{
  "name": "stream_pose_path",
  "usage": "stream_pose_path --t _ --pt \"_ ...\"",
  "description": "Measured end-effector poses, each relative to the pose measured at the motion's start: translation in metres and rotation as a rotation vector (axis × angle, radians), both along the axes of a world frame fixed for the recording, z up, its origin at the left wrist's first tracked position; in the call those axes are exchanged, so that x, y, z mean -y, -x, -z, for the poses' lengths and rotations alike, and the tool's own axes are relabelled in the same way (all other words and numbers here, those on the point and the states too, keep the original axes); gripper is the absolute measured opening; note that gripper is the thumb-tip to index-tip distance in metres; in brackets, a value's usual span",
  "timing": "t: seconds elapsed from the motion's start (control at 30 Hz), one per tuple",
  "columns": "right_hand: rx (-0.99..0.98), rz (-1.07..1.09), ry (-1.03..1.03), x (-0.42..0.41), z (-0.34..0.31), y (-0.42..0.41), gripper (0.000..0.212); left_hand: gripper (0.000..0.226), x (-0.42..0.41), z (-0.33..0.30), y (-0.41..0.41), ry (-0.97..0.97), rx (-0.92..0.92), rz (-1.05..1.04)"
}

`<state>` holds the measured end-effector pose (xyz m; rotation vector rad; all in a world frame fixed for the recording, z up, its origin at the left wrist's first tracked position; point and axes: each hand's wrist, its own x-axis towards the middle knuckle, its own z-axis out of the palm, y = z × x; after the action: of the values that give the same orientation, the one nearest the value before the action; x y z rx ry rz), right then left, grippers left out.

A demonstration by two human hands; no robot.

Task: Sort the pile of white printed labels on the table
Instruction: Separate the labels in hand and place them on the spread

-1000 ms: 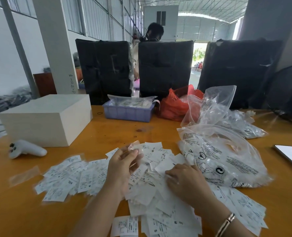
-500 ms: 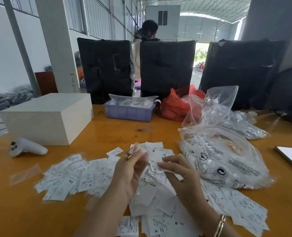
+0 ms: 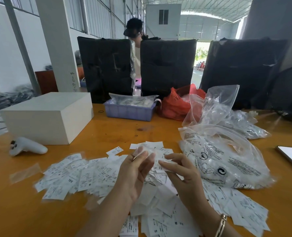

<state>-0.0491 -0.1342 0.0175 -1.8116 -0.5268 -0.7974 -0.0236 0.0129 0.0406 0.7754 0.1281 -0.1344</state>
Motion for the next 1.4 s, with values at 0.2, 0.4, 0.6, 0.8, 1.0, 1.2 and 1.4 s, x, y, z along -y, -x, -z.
stream_pose_path --t 0.2,0.4,0.6,0.8,1.0,1.2,1.4 --pt "-0.009 -0.012 0.026 0.000 0.002 -0.001 0.049 0.053 0.001 0.000 0.000 -0.010 -0.001 0.004" --pt "0.009 0.027 -0.012 0.002 0.005 -0.006 0.045 0.052 0.001 0.000 0.001 -0.040 0.009 0.051" --pt "0.018 0.103 -0.035 0.004 0.004 -0.006 0.046 0.052 0.002 -0.001 0.003 -0.101 0.040 0.139" --pt "0.054 0.158 0.016 0.005 0.004 -0.008 0.049 0.053 0.000 -0.001 0.002 -0.105 0.058 0.186" --pt "0.133 0.272 0.214 0.007 0.007 -0.012 0.045 0.035 -0.001 0.000 0.003 -0.275 0.083 0.225" --pt "0.018 0.158 0.208 0.004 0.001 -0.008 0.067 0.033 0.001 0.001 0.004 -0.476 0.109 0.239" --pt "-0.370 -0.135 0.037 0.004 0.003 -0.002 0.087 0.036 0.002 0.002 0.001 -0.402 0.046 0.170"
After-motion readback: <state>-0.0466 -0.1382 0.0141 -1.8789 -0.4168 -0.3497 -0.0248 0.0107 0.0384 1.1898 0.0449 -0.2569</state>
